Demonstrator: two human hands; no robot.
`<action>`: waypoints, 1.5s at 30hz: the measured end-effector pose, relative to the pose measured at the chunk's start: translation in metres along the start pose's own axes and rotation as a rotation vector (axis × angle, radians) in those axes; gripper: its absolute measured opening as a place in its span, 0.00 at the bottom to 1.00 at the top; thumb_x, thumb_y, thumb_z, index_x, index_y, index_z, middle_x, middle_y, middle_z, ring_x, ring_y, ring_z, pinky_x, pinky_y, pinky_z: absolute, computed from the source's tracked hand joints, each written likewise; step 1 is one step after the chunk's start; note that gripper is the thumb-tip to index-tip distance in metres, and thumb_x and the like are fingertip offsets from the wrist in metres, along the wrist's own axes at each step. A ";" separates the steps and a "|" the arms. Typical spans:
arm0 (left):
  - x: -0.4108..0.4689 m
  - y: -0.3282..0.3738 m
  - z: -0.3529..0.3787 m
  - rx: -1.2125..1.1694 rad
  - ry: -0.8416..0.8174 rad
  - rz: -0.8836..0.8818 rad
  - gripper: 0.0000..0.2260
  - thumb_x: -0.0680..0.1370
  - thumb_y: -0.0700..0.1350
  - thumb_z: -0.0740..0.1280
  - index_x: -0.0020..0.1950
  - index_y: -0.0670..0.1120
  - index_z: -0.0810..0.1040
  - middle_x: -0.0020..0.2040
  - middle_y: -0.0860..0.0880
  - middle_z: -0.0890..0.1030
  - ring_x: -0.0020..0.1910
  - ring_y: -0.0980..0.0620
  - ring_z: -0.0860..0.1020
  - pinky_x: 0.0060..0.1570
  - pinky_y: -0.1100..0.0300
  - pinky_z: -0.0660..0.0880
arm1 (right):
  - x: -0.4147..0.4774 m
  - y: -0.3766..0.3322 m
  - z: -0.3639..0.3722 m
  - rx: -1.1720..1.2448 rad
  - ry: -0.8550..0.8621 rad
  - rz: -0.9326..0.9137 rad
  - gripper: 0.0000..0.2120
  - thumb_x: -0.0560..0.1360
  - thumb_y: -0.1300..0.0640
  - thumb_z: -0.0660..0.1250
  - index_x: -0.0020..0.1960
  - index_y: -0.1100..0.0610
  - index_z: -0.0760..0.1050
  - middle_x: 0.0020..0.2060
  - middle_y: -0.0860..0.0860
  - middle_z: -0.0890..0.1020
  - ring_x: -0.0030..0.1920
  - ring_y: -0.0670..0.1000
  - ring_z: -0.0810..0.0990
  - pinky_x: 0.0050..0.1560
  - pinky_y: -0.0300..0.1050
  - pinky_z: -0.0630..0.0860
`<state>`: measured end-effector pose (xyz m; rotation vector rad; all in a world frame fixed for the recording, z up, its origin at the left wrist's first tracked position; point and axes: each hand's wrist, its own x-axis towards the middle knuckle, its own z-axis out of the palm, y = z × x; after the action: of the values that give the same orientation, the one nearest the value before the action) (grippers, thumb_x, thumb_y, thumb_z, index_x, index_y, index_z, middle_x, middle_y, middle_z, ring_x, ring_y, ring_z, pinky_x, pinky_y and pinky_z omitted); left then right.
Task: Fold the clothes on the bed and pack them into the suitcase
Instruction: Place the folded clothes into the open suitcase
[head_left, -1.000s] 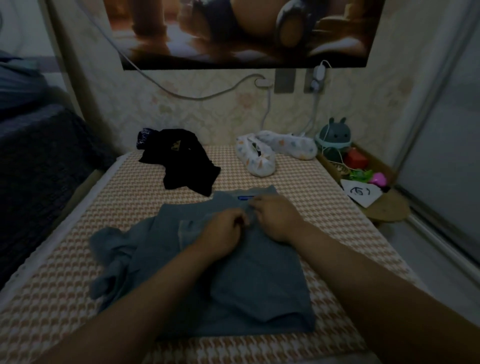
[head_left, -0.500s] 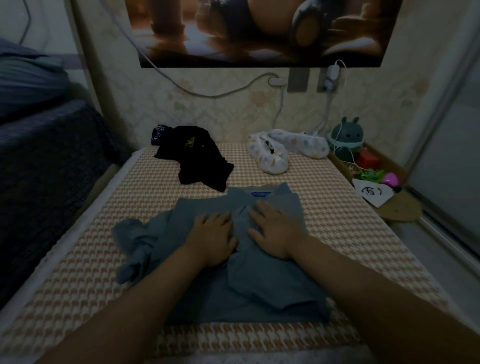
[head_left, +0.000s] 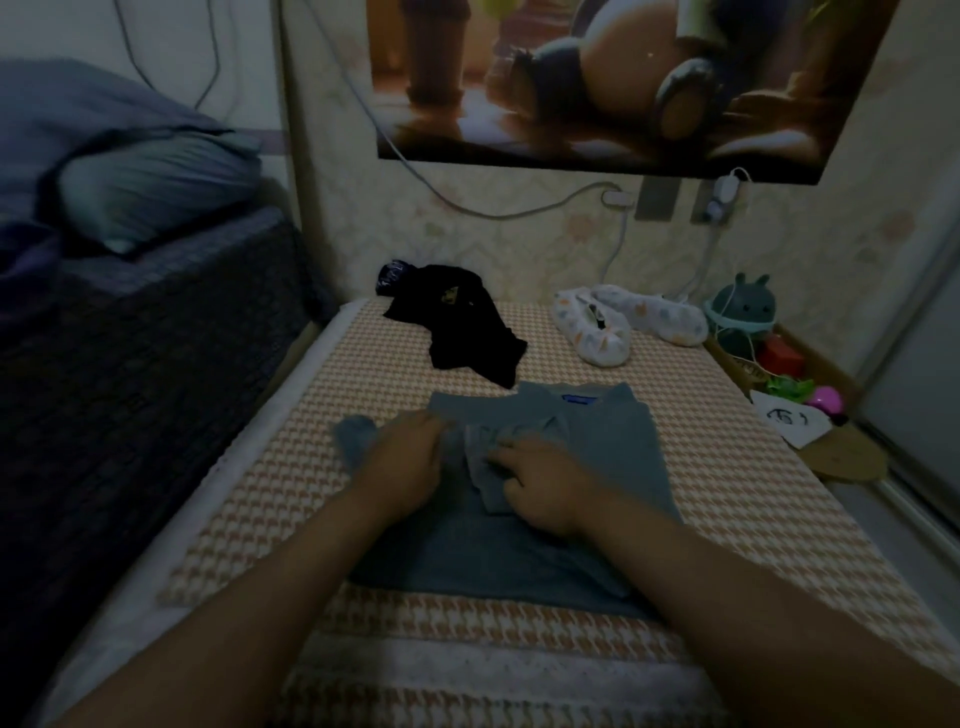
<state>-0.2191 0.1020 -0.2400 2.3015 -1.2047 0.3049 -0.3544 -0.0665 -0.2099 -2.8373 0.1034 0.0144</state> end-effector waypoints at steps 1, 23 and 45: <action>-0.001 -0.015 -0.007 0.007 0.056 -0.054 0.21 0.75 0.48 0.52 0.57 0.40 0.79 0.52 0.40 0.79 0.50 0.42 0.76 0.52 0.48 0.74 | 0.010 -0.011 -0.002 0.013 0.023 -0.031 0.23 0.80 0.56 0.57 0.74 0.53 0.66 0.75 0.52 0.65 0.73 0.53 0.63 0.72 0.44 0.57; 0.015 -0.104 -0.054 -0.391 -0.082 -0.491 0.13 0.79 0.48 0.65 0.38 0.48 0.66 0.36 0.51 0.71 0.35 0.56 0.69 0.33 0.63 0.64 | 0.170 -0.059 0.040 0.130 -0.034 -0.162 0.23 0.80 0.57 0.60 0.74 0.53 0.65 0.70 0.54 0.71 0.67 0.56 0.71 0.67 0.47 0.67; -0.050 -0.087 -0.070 -0.066 -0.333 -0.044 0.05 0.73 0.48 0.72 0.45 0.47 0.81 0.45 0.52 0.81 0.42 0.53 0.78 0.43 0.55 0.78 | 0.133 -0.072 0.076 -0.028 0.162 -0.201 0.19 0.82 0.48 0.53 0.69 0.52 0.69 0.62 0.54 0.75 0.60 0.56 0.73 0.59 0.54 0.73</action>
<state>-0.1741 0.2153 -0.2322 2.3797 -1.2941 -0.1389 -0.2160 0.0157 -0.2640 -2.8586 -0.1486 -0.2600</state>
